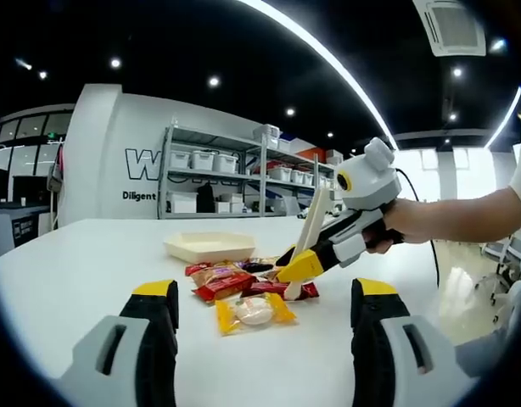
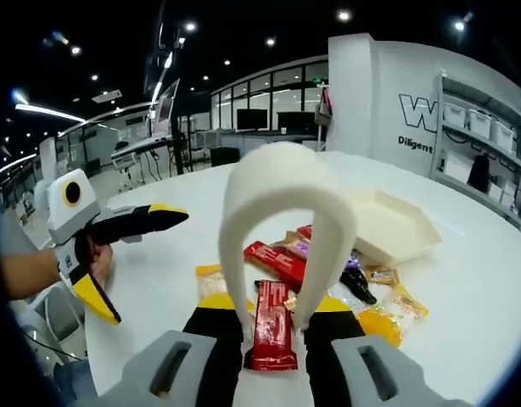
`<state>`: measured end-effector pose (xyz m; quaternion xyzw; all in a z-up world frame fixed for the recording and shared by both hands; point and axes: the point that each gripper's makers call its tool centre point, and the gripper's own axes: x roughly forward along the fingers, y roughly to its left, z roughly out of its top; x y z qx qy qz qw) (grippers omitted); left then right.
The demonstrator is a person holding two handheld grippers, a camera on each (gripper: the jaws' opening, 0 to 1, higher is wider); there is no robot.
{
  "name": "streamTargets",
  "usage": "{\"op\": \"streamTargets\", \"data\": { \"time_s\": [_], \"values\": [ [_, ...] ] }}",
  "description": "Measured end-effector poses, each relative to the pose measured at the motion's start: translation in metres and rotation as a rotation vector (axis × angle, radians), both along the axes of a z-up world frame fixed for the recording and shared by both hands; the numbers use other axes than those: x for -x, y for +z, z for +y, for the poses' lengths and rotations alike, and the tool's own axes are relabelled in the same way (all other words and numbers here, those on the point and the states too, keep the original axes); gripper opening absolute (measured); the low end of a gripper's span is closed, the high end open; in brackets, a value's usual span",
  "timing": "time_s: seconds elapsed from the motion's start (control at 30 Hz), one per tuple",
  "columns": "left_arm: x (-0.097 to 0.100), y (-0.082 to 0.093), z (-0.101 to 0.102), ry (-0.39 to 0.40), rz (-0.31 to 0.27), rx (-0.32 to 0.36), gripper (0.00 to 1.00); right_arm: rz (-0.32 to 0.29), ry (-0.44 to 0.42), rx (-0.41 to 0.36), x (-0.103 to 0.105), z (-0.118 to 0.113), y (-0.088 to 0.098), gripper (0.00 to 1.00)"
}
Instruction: Place the target food into the container with the food tongs after gripping and lifting it, then release it inside without dropping or visibly crushing the food.
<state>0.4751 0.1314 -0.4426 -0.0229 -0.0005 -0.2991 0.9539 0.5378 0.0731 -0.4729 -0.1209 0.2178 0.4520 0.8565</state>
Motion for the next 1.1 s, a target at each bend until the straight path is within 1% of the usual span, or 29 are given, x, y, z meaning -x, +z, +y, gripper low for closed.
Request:
{"op": "streamTargets", "data": {
  "time_s": [0.03,0.1,0.3,0.37,0.43,0.47,0.5,0.57,0.6,0.67,0.7,0.8,0.87,0.93,1.0,1.1],
  "values": [
    [0.000,0.000,0.000,-0.003,-0.002,0.000,0.82,-0.003,0.007,0.014,0.000,0.000,-0.002,0.21],
    [0.000,-0.001,-0.001,-0.005,0.003,-0.003,0.82,0.011,0.000,-0.004,0.000,0.001,-0.001,0.21],
    [0.000,-0.001,-0.001,-0.004,0.008,0.004,0.83,0.037,-0.030,-0.010,0.001,-0.004,-0.002,0.18],
    [-0.001,-0.003,-0.002,-0.005,0.016,0.000,0.83,0.036,-0.045,-0.004,0.001,-0.005,-0.002,0.17],
    [-0.001,-0.005,-0.002,-0.006,0.037,0.000,0.82,0.032,-0.052,-0.002,0.002,-0.005,-0.001,0.17],
    [-0.002,-0.008,-0.001,0.001,0.050,-0.012,0.81,0.026,-0.054,0.000,0.004,-0.007,0.001,0.17],
    [-0.004,-0.011,0.002,0.013,0.067,-0.022,0.80,0.014,-0.057,-0.006,0.005,-0.008,0.005,0.17],
    [-0.004,-0.013,0.002,0.009,0.083,-0.013,0.80,0.007,-0.061,-0.023,0.006,-0.011,0.012,0.17],
    [-0.003,-0.012,0.001,0.006,0.080,-0.010,0.79,0.002,-0.064,-0.027,0.006,-0.014,0.018,0.17],
    [-0.002,-0.013,0.001,0.009,0.070,-0.033,0.78,-0.014,-0.063,-0.028,0.005,-0.019,0.027,0.17],
    [-0.001,-0.015,-0.001,0.009,0.068,-0.056,0.77,-0.027,-0.061,-0.027,0.005,-0.021,0.032,0.17],
    [-0.001,-0.016,-0.004,0.003,0.059,-0.079,0.77,-0.075,-0.055,-0.018,0.005,-0.028,0.052,0.17],
    [-0.001,-0.018,-0.003,-0.002,0.068,-0.089,0.77,-0.091,-0.052,-0.013,0.005,-0.031,0.061,0.17],
    [0.000,-0.018,-0.005,-0.014,0.081,-0.075,0.77,-0.114,-0.047,-0.006,0.003,-0.032,0.073,0.17],
    [-0.001,-0.018,-0.004,-0.009,0.086,-0.074,0.77,-0.128,-0.048,0.001,0.000,-0.034,0.081,0.17],
    [-0.001,-0.019,-0.003,-0.005,0.094,-0.069,0.77,-0.138,-0.049,0.006,-0.008,-0.037,0.094,0.17]
  ]
}}
